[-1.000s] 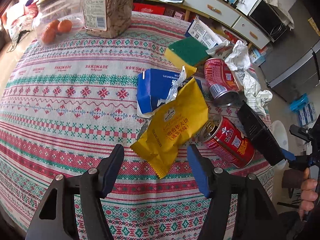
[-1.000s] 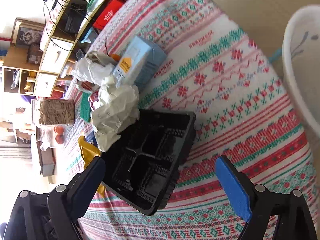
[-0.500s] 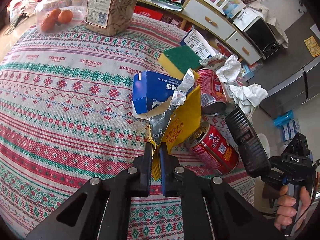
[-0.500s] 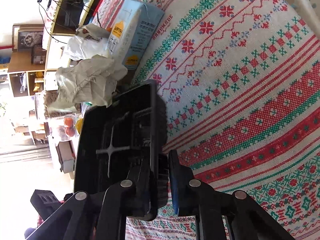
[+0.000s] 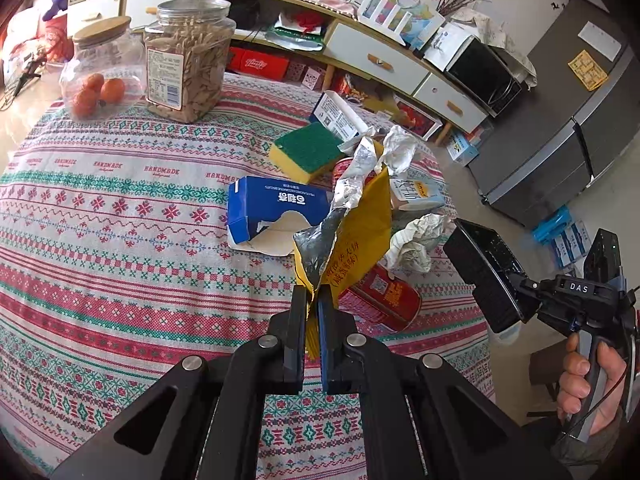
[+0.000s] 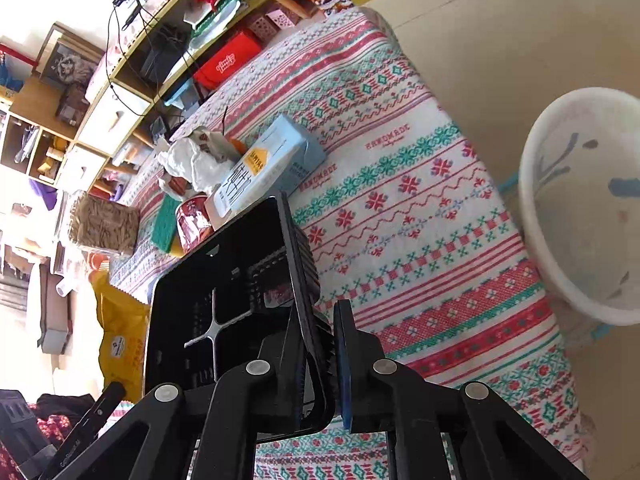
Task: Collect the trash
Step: 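Carry both items over the white bin and open both tools to drop them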
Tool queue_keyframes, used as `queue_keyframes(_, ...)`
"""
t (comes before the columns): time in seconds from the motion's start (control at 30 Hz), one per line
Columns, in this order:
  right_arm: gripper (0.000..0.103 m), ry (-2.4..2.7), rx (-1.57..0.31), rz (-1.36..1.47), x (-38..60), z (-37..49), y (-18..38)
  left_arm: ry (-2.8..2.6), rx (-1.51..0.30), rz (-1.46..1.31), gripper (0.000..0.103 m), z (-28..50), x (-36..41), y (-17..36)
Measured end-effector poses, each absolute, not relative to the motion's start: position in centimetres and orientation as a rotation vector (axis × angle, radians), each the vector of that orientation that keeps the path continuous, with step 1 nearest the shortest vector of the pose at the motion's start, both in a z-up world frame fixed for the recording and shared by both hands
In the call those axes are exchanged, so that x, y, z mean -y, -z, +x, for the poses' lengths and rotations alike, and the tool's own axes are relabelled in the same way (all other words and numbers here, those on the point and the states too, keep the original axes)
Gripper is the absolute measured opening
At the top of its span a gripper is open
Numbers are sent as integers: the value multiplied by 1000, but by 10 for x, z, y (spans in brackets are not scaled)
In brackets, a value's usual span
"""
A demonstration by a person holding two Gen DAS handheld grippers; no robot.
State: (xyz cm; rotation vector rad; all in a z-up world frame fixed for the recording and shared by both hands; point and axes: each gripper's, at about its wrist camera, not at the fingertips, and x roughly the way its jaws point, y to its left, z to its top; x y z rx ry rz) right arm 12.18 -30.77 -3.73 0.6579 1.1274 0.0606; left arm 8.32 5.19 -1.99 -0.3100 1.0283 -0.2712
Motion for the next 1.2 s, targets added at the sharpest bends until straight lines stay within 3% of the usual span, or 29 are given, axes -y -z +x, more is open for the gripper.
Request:
queue_keyframes(0.3,10,-1,-1094,684,346,110,26,353,-993,-236,5,66,2,-6)
queue_keyframes(0.77,10,221,-1034,625,437,80,5,608,-1028,-100,5,55,160,-7)
queue_keyframes(1.2,10,583,-1086,274,485,72,7,713,-1125,-79,5,73,282,28)
